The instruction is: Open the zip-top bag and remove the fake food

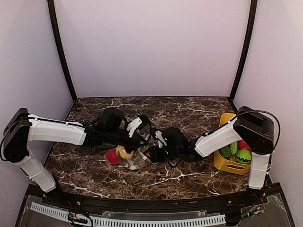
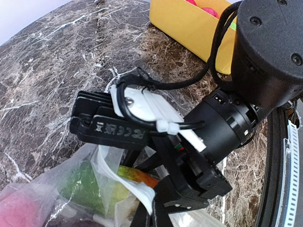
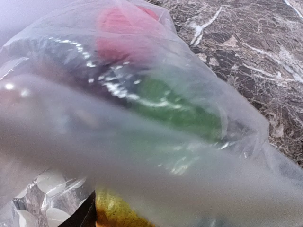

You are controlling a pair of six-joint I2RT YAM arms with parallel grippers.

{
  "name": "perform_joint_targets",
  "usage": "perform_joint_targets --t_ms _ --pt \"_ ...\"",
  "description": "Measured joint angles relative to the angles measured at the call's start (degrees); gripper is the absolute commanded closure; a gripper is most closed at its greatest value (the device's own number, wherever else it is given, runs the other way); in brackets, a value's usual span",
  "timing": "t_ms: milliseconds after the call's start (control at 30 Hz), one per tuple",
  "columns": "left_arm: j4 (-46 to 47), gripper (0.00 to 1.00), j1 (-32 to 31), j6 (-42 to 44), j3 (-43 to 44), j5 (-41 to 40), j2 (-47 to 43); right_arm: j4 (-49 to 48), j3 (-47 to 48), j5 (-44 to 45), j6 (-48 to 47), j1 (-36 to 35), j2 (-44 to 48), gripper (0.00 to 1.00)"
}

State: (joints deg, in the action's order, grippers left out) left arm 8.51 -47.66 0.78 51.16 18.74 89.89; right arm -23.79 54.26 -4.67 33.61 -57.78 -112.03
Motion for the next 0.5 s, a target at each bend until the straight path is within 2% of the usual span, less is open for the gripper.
perform_joint_targets --t_ms 500 --pt "-0.02 0.99 0.04 0.0 0.28 -1.95 1.14 11.61 -1.27 -0.48 -1.84 -0.02 11.58 0.61"
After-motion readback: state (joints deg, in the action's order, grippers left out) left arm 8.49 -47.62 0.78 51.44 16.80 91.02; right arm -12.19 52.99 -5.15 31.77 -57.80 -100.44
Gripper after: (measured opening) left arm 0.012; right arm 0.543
